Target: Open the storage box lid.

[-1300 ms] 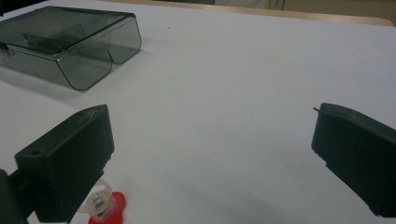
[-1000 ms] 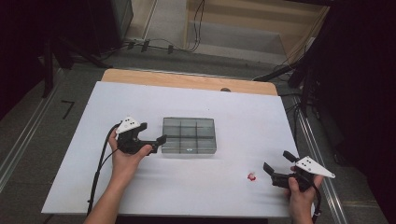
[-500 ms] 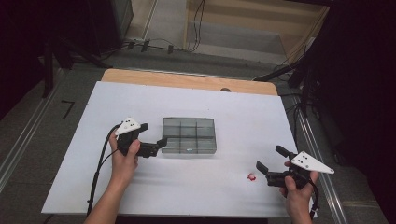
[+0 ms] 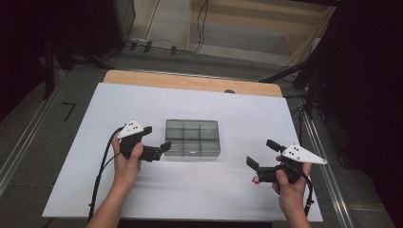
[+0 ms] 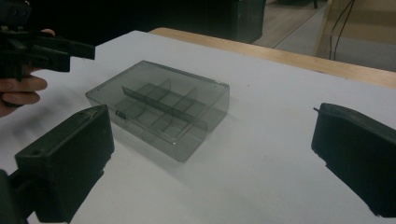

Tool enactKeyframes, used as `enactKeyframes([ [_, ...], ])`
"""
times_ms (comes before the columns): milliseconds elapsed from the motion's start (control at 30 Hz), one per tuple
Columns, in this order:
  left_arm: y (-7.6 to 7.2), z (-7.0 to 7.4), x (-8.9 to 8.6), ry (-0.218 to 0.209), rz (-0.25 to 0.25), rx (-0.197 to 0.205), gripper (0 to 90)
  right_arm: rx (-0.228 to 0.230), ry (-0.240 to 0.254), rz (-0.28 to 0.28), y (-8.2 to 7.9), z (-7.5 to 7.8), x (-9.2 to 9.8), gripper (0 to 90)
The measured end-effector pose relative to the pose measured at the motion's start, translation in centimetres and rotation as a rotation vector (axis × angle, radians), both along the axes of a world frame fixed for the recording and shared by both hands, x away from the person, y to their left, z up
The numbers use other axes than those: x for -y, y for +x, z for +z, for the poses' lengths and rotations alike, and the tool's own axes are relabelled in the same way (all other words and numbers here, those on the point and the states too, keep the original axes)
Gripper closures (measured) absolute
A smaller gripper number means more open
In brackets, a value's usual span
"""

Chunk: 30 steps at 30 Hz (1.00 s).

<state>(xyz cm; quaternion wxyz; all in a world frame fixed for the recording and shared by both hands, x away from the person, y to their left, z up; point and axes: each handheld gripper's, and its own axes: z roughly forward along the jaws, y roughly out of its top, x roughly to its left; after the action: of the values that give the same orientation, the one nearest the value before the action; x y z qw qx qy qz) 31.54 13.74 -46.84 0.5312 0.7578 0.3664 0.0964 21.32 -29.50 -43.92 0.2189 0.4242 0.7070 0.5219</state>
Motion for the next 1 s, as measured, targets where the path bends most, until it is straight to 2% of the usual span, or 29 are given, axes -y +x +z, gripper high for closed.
enactKeyframes([
  [367,0.0,0.0,-0.1,-0.006,-0.004,-0.005,0.0,-0.021,-0.012,0.013,2.0,0.7,-2.5,0.0],
  [667,-0.1,0.2,-0.2,-0.011,-0.008,-0.004,0.0,-0.035,-0.014,0.037,2.9,1.2,-4.4,0.0],
  [833,-0.1,0.3,-0.2,-0.024,-0.012,-0.006,0.0,-0.035,-0.023,0.071,3.7,1.3,-5.9,0.0],
  [1000,-0.1,0.3,-0.4,-0.025,-0.012,-0.005,0.0,-0.053,-0.023,0.113,4.4,1.1,-7.6,0.6],
])
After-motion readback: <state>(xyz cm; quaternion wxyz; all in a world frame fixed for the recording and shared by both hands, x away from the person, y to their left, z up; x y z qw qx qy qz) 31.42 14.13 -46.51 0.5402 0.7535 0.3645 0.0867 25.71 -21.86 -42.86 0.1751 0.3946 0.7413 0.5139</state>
